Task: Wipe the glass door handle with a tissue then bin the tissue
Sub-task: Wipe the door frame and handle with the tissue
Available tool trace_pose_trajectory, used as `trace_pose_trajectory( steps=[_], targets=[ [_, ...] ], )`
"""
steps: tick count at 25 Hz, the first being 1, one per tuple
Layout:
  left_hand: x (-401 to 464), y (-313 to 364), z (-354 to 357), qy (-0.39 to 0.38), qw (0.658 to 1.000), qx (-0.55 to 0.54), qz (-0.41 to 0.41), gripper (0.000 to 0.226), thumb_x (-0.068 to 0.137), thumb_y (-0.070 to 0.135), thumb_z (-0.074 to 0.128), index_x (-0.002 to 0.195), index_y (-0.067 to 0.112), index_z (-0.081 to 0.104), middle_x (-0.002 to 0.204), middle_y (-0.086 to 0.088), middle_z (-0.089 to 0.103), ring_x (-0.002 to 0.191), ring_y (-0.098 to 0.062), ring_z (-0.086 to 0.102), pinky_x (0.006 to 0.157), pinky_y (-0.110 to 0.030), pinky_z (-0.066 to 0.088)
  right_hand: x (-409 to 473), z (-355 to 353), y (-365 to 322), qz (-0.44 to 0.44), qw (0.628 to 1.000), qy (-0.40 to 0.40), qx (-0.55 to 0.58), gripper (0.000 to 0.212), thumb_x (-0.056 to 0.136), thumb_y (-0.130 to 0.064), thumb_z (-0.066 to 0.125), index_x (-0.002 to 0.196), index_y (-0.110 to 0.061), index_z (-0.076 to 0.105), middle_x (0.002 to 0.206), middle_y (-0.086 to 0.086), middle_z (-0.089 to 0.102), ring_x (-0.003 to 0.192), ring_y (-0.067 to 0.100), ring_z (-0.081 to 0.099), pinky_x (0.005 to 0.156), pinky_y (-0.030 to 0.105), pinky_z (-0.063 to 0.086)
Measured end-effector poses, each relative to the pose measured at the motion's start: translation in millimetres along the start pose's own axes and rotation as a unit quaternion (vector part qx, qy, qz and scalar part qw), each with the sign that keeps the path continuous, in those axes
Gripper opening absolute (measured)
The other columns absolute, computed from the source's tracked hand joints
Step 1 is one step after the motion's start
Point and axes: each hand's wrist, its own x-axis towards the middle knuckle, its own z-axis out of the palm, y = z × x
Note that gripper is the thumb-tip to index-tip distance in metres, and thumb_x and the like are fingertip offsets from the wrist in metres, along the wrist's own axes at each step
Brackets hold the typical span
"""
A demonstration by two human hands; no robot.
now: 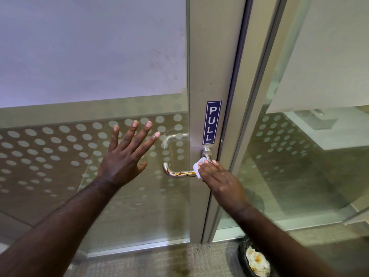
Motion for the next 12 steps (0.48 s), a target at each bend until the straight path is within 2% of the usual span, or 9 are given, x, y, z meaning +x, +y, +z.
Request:
trace_pose_trajectory(
  steps=[3, 9, 12],
  targets=[
    [0.4, 0.2, 0.1, -0.003, 1.000, -0.006, -0.001, 0.141, 0.055, 0.032, 0.093, 0.160, 0.032, -0.001, 0.168, 0.004, -0.011, 0.155, -0.023, -0.008, 0.121, -0.055, -0.009, 5.5, 10.5, -32.7, 0.057, 0.998, 0.015, 0.000, 0.043, 0.083, 0.005, 0.063, 0.125, 0.000, 0.059, 0.128, 0.015, 0.062, 0.125, 0.027, 0.054, 0.112, 0.040, 0.034],
    [-0.1, 1.7, 0.5, 0.001, 1.000, -0.004, -0.001, 0.142, 0.054, 0.033, 0.094, 0.160, 0.031, -0.002, 0.168, 0.004, -0.011, 0.155, -0.023, -0.007, 0.121, -0.055, -0.009, 33.8, 29.6, -95.5, 0.095, 0.995, 0.018, -0.031, 0.038, 0.091, 0.000, 0.041, 0.125, 0.001, 0.059, 0.127, 0.017, 0.062, 0.124, 0.029, 0.054, 0.113, 0.042, 0.032],
    [-0.4, 1.2, 1.4, 0.006, 1.000, -0.003, 0.003, 0.142, 0.054, 0.033, 0.093, 0.160, 0.031, -0.002, 0.168, 0.005, -0.011, 0.155, -0.022, -0.006, 0.121, -0.054, -0.009, 37.5, 32.2, -102.5, 0.088, 0.995, 0.015, -0.054, 0.036, 0.094, -0.008, 0.050, 0.128, 0.001, 0.057, 0.130, 0.018, 0.060, 0.127, 0.029, 0.052, 0.112, 0.043, 0.034]
  ],
)
